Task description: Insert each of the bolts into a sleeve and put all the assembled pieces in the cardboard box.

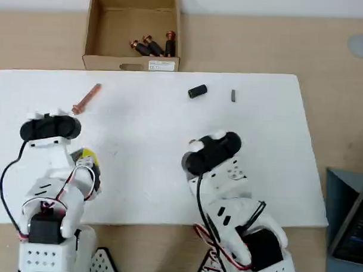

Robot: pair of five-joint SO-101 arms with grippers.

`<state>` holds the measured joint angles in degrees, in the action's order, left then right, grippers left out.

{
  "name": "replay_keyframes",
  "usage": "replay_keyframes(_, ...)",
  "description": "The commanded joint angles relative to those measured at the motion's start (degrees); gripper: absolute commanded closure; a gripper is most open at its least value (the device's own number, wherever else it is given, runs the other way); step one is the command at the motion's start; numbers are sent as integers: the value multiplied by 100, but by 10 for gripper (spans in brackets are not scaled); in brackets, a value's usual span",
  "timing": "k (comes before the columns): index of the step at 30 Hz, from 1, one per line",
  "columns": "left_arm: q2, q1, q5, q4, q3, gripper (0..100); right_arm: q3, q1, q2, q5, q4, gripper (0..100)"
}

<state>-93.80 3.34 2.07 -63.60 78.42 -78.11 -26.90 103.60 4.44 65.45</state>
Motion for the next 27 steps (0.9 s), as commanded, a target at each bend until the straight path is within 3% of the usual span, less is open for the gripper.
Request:
replay_keyframes(1,-48,422,-44,431,519,998,22,338,435,-53,-220,989)
replay_keyframes(8,-48,853,-44,844,1125,998,725,136,-593,-132,-809,989)
replay_keyframes(20,-48,853,-44,844,1371,997,4338,145,-6211,-176,-2629,989)
replay_keyframes(27,-48,853,-35,844,1371,997,7134,233,-9226,-413,-2963,989)
